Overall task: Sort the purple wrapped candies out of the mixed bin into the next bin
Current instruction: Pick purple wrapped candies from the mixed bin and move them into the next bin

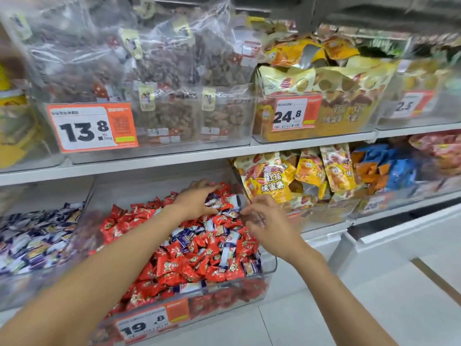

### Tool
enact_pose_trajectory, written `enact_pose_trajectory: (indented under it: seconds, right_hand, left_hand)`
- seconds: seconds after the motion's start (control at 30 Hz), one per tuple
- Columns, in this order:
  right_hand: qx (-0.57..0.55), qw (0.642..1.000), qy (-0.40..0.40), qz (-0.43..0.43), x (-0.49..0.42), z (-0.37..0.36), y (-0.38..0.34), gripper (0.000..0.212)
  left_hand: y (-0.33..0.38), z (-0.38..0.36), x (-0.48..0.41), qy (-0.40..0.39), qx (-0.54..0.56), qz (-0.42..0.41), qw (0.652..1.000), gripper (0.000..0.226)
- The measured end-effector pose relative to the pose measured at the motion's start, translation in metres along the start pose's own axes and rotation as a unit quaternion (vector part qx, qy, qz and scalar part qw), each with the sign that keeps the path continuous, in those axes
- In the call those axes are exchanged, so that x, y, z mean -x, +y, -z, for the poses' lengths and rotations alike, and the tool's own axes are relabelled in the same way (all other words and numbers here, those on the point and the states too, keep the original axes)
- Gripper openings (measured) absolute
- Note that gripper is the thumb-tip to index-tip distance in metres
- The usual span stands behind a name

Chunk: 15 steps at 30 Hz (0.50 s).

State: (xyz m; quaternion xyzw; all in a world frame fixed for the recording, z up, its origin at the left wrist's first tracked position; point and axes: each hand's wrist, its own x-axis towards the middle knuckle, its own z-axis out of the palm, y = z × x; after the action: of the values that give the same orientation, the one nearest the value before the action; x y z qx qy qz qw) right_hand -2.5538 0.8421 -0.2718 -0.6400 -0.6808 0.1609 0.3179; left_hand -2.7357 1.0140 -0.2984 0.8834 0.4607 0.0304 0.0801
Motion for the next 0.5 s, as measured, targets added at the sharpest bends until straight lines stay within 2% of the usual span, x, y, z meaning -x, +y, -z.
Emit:
enact_pose_trajectory:
  seconds: [0.17, 0.33, 0.4, 0.5]
  right_hand:
    - [-0.007, 1.000, -0.007, -0.022, -0.001, -0.002, -0.001, 0.018]
    - [0.002, 1.000, -0.015, -0.027, 0.000, -0.001, -0.002, 0.020]
    - [0.001, 1.000, -0.017, -0.023, 0.001, 0.002, -0.005, 0.022]
    - [0.012, 1.000, -0.016, -0.015, 0.003, 0.005, -0.007, 0.022]
  left_hand:
    - [0.001, 0.000, 0.003, 0.093, 0.039, -0.004, 0.995, 0.044]
    - [-0.008, 0.021, 0.025, 0.144, 0.225, 0.054, 0.962, 0.019]
    - [-0.015, 0.033, 0.037, 0.146, 0.252, 0.046, 0.956, 0.018]
    - [-0.034, 0.047, 0.061, 0.107, 0.266, 0.026, 0.958, 0.019]
